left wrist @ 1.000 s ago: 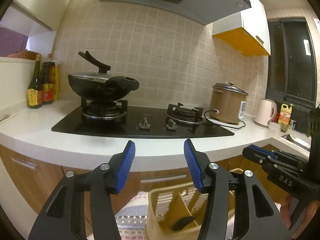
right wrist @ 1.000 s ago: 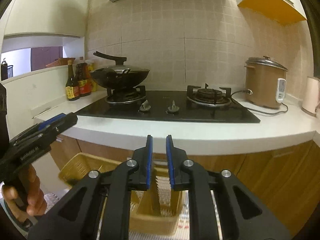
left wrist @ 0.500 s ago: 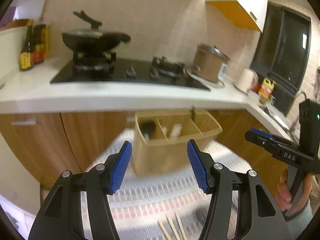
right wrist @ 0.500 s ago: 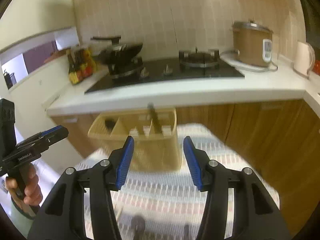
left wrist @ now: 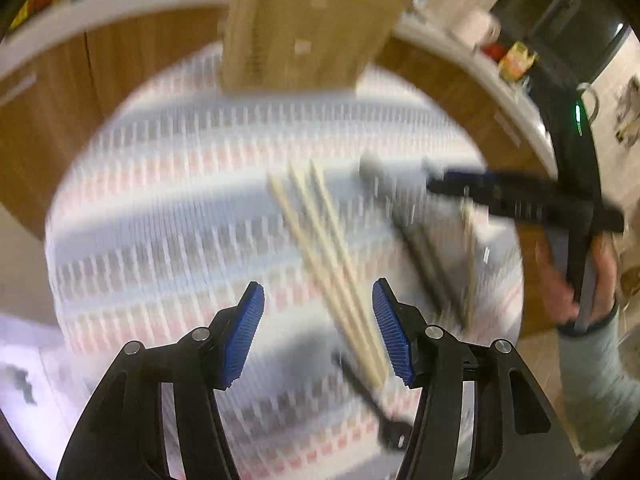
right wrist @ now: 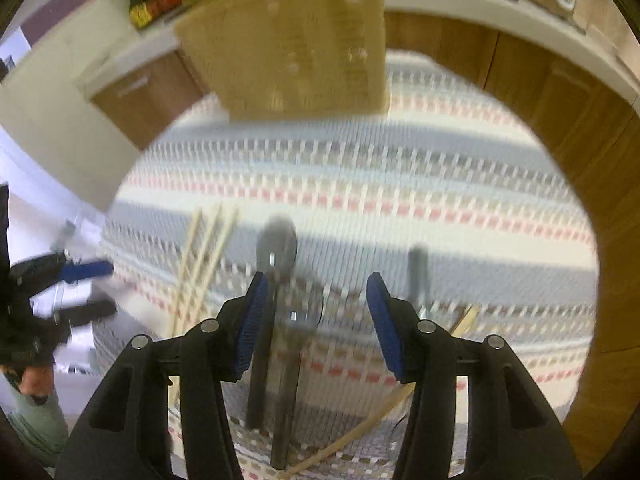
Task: Organize utensils
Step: 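Grasp a black spoon with the left tool while the right tool grasps another clear spoon, then carry the black spoon with the left tool while the right tool carries the clear spoon to the basket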
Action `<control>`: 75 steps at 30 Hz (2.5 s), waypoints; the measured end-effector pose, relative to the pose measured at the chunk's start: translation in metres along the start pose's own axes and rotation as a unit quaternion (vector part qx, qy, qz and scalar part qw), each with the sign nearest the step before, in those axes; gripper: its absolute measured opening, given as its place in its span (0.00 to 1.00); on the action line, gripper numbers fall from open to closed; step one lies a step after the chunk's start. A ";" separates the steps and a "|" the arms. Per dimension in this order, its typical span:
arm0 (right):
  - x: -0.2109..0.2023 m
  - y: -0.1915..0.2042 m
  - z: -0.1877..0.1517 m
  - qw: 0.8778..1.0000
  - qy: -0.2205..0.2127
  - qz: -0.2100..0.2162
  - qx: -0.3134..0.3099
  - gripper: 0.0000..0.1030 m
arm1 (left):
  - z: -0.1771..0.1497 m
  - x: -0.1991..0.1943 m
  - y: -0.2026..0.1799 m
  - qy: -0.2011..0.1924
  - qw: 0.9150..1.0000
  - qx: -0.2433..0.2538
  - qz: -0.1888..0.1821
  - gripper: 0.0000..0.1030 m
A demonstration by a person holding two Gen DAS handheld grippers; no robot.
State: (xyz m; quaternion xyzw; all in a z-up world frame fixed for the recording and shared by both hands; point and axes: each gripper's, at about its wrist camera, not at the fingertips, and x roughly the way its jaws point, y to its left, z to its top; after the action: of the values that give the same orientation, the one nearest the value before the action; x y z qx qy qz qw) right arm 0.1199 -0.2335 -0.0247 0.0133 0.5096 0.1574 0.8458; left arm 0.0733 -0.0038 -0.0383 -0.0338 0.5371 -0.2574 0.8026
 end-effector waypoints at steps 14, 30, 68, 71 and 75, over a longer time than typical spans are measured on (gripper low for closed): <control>-0.005 0.012 -0.030 1.000 -0.021 -0.021 -0.005 0.46 | -0.078 0.028 -0.042 0.026 0.998 0.012 0.054 0.41; 0.005 0.004 -0.023 0.999 -0.005 -0.037 0.014 0.40 | -0.051 0.016 -0.002 -0.036 0.997 -0.055 0.051 0.03; 0.037 0.051 -0.003 0.992 0.066 -0.096 -0.041 0.49 | 0.019 0.041 0.010 0.058 0.988 0.040 0.139 0.28; 0.036 0.057 -0.003 0.993 0.068 -0.093 -0.039 0.43 | 0.025 0.043 0.009 0.063 0.985 0.048 0.150 0.14; 0.035 0.055 -0.001 0.993 0.065 -0.090 -0.039 0.29 | 0.029 0.042 0.011 0.058 0.986 0.042 0.149 0.05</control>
State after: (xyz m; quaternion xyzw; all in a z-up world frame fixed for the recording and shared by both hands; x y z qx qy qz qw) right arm 0.1201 -0.1713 -0.0452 -0.0759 0.5562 0.1008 0.8214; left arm 0.1153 -0.0198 -0.0656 0.0958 0.5704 -0.1587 0.8002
